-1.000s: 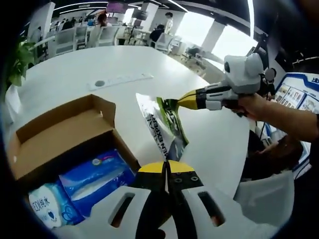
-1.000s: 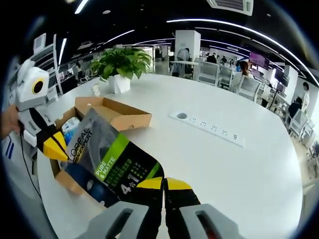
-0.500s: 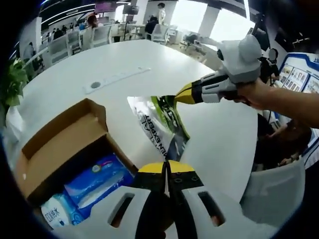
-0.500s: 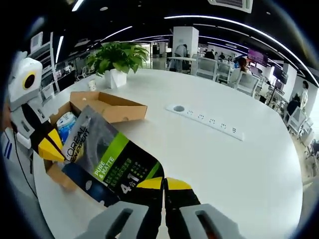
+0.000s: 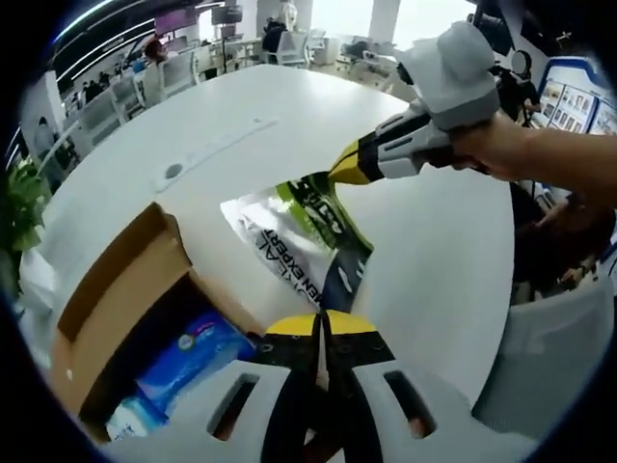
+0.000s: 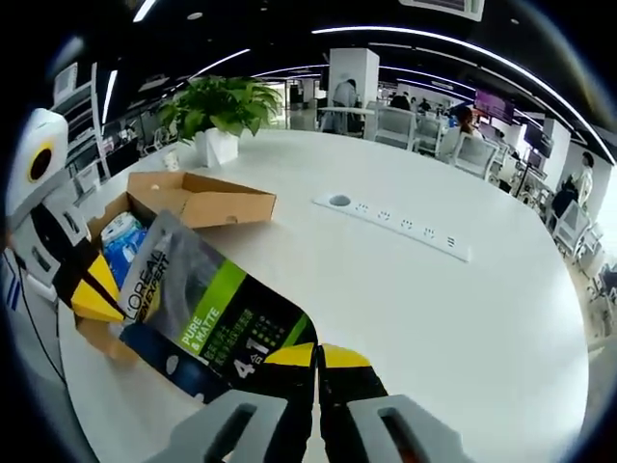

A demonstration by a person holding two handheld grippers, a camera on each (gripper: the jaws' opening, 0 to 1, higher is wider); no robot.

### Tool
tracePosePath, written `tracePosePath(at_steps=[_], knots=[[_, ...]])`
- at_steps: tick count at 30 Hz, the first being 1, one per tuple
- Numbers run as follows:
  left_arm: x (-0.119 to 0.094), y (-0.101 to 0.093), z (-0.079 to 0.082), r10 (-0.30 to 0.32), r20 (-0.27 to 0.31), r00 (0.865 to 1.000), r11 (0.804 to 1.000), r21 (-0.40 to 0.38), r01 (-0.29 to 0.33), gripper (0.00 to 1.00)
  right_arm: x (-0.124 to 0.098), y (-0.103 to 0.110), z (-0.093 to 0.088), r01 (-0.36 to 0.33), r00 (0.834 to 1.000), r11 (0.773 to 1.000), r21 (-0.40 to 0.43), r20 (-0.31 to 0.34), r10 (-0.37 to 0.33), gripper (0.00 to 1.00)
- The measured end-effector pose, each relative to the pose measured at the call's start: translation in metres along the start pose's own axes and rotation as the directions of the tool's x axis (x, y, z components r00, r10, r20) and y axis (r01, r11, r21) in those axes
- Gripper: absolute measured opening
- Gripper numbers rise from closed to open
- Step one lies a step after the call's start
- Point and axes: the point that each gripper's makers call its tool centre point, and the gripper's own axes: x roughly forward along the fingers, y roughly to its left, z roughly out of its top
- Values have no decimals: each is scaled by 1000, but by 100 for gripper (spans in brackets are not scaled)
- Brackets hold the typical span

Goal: Operate the shoe box by opening the lid, removing the specified soft item, and placing it in the target area until the item is outside and the box remains undamaged.

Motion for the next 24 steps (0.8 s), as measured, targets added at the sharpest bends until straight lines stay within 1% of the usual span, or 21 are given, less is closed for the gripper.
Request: tracePosePath(at_steps=[4,8,15,20,24], knots=[[5,1,0,14,-17,1000,999,44,-14,1,3,-2,-3,3,1000,1000,6,-6,-3,0],[11,4,0,16,-25,1000,998,56,-14,1,6,-4,-7,5,1000,1000,8,-13,-4,0],[21,4,-2,27,-46,999,994,105,-22,1,8,-8,-12,5,1000,1000,14,-17,-5,0],[28,3,-3,37,-55,998,986,162,-28,1,10,-10,-15,6,1000,1000,20,-19,-5,0],[34,3,-5,46,-66,997,981,189,-33,2,13,-11,-16,6,1000,1000,20,-20,-5,0]])
